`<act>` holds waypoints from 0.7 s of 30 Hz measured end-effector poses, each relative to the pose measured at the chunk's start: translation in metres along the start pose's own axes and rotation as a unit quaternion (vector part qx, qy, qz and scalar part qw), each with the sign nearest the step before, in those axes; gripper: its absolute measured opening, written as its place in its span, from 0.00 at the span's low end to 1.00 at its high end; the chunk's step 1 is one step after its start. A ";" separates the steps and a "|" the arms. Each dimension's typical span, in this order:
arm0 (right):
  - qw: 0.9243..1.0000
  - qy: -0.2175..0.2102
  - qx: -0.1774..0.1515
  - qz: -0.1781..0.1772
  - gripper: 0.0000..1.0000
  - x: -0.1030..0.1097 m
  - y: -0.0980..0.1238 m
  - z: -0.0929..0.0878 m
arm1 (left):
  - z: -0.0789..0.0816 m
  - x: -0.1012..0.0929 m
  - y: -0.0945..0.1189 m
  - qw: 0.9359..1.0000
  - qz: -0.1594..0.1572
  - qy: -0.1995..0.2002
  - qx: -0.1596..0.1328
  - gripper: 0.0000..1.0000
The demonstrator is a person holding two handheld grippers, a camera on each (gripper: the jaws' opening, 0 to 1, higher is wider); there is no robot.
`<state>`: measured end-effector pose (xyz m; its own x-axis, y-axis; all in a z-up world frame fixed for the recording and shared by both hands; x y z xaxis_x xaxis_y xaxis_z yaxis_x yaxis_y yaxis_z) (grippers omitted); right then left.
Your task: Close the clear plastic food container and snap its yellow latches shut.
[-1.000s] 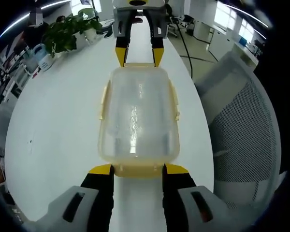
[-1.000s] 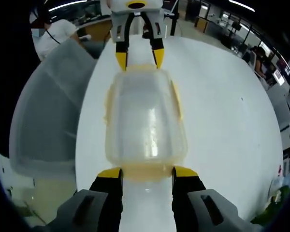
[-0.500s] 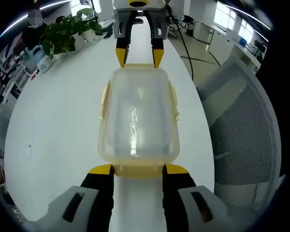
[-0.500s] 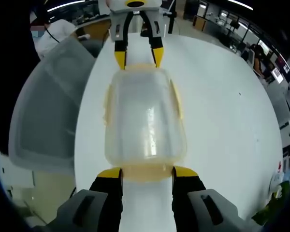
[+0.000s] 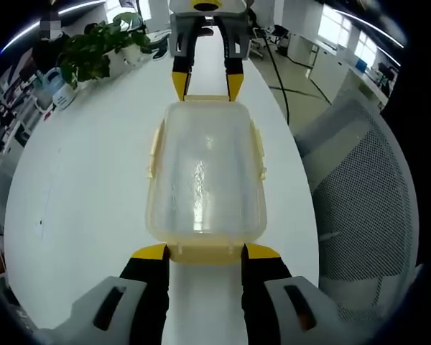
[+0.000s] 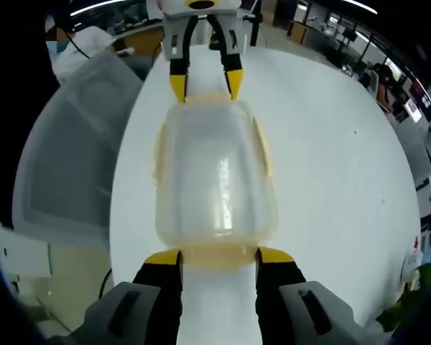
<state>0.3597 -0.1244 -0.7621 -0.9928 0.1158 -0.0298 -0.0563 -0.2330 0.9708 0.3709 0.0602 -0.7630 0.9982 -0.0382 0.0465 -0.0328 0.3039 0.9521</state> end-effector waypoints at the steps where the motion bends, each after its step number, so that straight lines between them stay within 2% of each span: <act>1: 1.000 -0.001 0.000 0.000 0.38 0.000 0.000 -0.001 | 0.000 0.000 0.000 1.000 0.000 0.001 0.000 0.38; 21: 1.000 -0.003 0.008 0.004 0.38 0.001 -0.010 -0.008 | 0.002 0.000 -0.011 1.000 -0.006 0.001 0.009 0.39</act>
Point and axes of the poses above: the point that each gripper's makers call its tool centre point, and the gripper's own axes: y roughly backward along the fingers, x roughly to its left, z roughly out of its top, the point moved 3 cm from there along y, roughly backward along the fingers, and after that the axes turned 9 degrees about x, right-handed, at the moved point
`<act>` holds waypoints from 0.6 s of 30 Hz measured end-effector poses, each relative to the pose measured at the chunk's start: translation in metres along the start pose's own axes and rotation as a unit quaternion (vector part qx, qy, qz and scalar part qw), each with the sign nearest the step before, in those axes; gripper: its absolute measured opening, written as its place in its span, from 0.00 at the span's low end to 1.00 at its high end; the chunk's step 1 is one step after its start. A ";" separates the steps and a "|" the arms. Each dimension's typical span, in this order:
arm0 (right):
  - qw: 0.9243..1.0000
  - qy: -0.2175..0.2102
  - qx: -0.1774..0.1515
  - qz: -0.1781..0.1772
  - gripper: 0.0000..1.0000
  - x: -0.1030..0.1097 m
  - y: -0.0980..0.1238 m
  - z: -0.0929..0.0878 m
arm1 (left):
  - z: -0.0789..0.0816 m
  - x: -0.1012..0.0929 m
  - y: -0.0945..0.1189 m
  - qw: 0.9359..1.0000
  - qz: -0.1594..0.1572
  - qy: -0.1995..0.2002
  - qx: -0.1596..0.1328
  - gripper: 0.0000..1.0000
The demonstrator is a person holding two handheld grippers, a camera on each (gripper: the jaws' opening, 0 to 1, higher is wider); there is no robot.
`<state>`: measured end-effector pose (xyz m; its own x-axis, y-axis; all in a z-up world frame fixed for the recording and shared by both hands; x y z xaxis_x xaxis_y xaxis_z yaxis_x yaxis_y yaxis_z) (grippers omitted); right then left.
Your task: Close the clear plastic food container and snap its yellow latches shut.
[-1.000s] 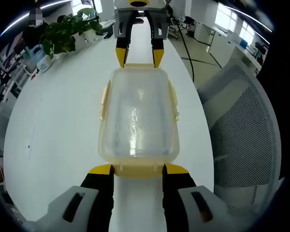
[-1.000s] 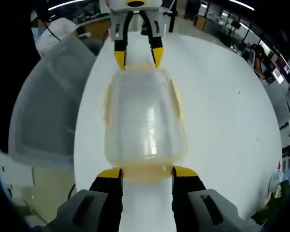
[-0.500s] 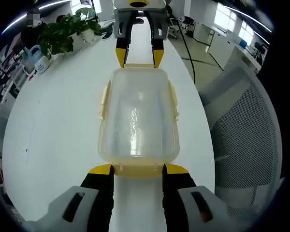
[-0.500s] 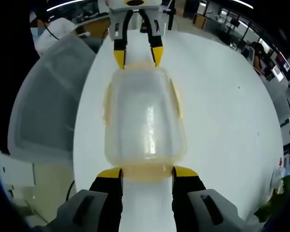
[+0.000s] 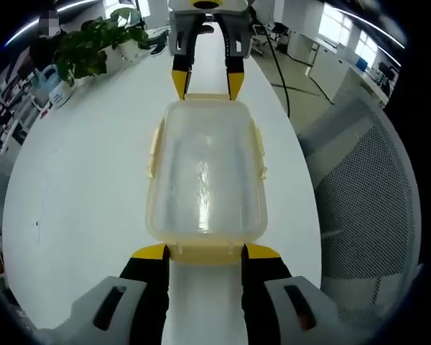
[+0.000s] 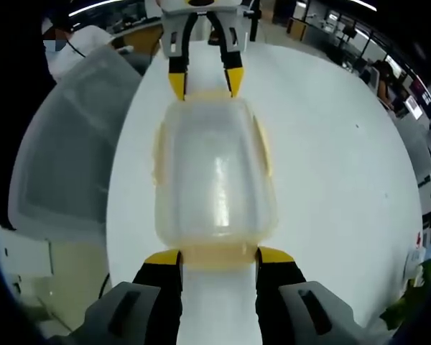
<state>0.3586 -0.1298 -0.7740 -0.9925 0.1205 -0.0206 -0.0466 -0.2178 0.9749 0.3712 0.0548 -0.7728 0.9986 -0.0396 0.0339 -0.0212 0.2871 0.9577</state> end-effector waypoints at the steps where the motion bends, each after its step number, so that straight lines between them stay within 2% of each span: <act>1: 1.000 0.001 0.000 0.000 0.38 0.000 -0.001 0.000 | 0.000 0.000 0.000 1.000 0.000 0.000 0.000 0.39; 18: 1.000 -0.003 -0.005 0.004 0.40 -0.001 -0.001 0.000 | 0.000 -0.001 0.000 1.000 0.002 0.001 0.005 0.40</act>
Point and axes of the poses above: the point that each gripper's makers call its tool centre point, and the gripper's own axes: y roughly backward along the fingers, x roughly to its left, z roughly out of its top, the point moved 3 cm from there along y, roughly backward along the fingers, and after that the axes turned 9 degrees about x, right-handed, at the moved point
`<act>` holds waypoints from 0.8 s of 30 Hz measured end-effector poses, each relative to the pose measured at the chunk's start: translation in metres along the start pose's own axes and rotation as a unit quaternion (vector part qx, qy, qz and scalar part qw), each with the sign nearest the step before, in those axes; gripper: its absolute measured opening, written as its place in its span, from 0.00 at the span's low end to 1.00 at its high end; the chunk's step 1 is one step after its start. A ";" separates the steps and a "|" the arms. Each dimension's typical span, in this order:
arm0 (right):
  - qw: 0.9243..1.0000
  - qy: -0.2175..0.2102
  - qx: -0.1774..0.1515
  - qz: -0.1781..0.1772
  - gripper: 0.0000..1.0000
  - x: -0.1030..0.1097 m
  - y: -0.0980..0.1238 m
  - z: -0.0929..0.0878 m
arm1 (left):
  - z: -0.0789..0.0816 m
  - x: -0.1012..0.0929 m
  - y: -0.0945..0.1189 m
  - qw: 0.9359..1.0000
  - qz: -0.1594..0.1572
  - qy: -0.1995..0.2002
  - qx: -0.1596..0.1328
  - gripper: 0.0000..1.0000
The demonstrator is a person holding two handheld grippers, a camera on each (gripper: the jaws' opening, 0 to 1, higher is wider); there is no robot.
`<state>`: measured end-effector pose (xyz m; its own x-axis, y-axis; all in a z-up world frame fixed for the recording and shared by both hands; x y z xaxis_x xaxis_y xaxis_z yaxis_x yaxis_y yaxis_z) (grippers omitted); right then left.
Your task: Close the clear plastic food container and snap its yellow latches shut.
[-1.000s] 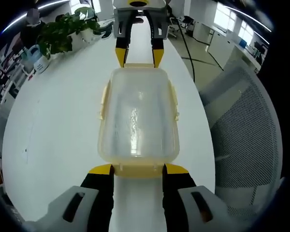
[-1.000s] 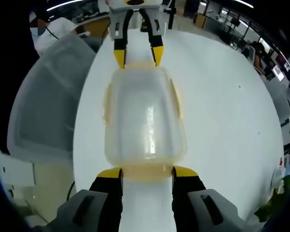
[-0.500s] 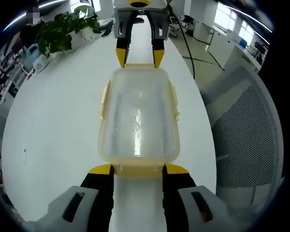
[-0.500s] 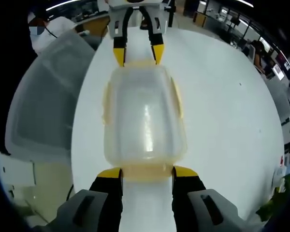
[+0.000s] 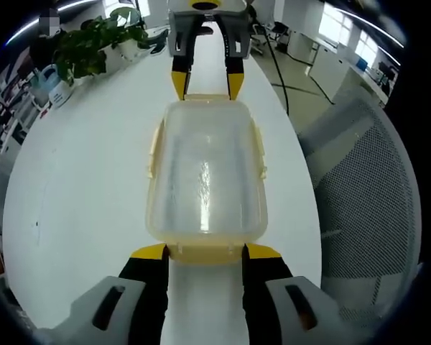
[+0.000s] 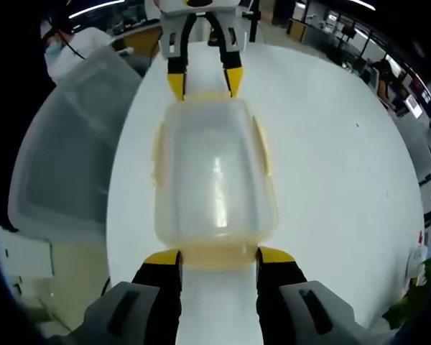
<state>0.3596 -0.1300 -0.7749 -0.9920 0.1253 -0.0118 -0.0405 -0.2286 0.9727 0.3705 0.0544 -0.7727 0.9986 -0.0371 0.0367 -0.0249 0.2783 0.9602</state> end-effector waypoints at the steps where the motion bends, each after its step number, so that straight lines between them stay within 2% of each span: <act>1: 1.000 -0.001 0.000 0.001 0.40 0.000 0.000 0.000 | 0.000 0.000 0.000 1.000 -0.001 0.001 0.002 0.40; 7: 1.000 -0.005 -0.005 0.004 0.40 0.000 0.003 -0.002 | 0.001 0.001 0.003 1.000 0.002 -0.003 0.003 0.41; 11: 1.000 -0.018 -0.007 0.013 0.42 0.001 0.004 -0.004 | 0.003 0.003 0.006 1.000 0.005 0.013 -0.003 0.53; 15: 0.999 -0.031 -0.010 0.016 0.45 0.002 0.005 -0.005 | 0.005 0.001 0.006 1.000 0.000 0.016 -0.004 0.53; 24: 0.999 -0.039 -0.009 0.020 0.43 0.006 0.006 -0.007 | 0.006 -0.002 0.006 1.000 -0.002 0.019 -0.002 0.51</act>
Point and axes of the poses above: the point that each gripper's makers call its tool centre point, and the gripper's own axes: y roughly backward along the fingers, x roughly to its left, z roughly out of its top, the point moved 3 cm from there along y, roughly backward along the fingers, and after that the axes turned 9 degrees about x, right-handed, at the moved point
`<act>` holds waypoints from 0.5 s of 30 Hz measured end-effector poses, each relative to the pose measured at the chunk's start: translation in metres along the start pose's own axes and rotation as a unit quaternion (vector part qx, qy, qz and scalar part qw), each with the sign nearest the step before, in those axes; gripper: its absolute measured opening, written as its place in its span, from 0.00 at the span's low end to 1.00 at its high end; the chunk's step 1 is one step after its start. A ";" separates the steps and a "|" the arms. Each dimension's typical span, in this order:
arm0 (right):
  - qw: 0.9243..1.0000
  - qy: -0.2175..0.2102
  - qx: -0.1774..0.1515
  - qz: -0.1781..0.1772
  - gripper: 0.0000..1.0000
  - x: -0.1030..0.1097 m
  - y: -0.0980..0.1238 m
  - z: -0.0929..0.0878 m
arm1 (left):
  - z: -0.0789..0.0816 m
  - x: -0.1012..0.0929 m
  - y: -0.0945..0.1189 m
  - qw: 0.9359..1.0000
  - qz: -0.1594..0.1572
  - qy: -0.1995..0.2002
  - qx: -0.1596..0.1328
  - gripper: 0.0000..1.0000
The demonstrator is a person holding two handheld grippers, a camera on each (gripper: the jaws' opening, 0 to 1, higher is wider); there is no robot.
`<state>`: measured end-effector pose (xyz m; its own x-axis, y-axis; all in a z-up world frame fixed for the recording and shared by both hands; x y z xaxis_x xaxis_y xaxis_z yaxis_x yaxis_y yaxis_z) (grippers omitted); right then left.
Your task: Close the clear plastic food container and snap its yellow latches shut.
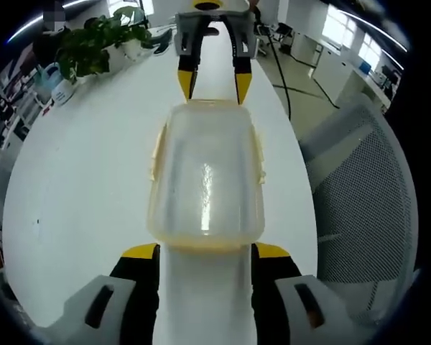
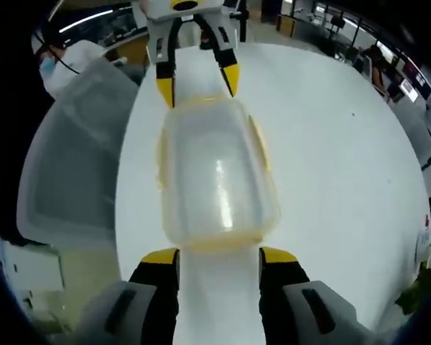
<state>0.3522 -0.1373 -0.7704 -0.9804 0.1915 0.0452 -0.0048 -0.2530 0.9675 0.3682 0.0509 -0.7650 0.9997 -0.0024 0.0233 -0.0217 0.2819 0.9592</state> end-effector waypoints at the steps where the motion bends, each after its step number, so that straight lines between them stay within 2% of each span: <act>1: 1.000 -0.006 0.001 0.002 0.42 0.001 0.000 0.000 | 0.000 0.000 0.001 1.000 -0.001 0.004 -0.002 0.51; 5: 1.000 -0.026 -0.014 -0.005 0.38 0.000 0.005 0.004 | 0.000 -0.003 0.003 1.000 -0.003 0.016 -0.006 0.50; 11: 0.999 -0.041 -0.011 -0.008 0.38 -0.001 0.005 0.004 | -0.003 -0.001 0.003 0.999 0.002 0.037 -0.005 0.47; 14: 0.998 -0.064 -0.010 -0.013 0.38 -0.003 0.006 0.004 | -0.002 -0.001 0.004 0.997 -0.007 0.079 -0.014 0.47; 15: 0.996 -0.090 -0.018 -0.004 0.38 -0.001 0.006 0.005 | -0.001 -0.002 0.004 0.996 -0.016 0.091 -0.018 0.47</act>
<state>0.3540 -0.1339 -0.7636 -0.9294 0.3591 0.0848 -0.0225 -0.2844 0.9584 0.3661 0.0532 -0.7614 0.9850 0.1615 -0.0609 0.0062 0.3195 0.9476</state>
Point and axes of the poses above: the point that each gripper's makers call its tool centre point, and the gripper's own axes: y roughly backward along the fingers, x roughly to its left, z roughly out of its top, the point moved 3 cm from there along y, roughly backward along the fingers, and after that the axes turned 9 degrees about x, right-handed, at the moved point
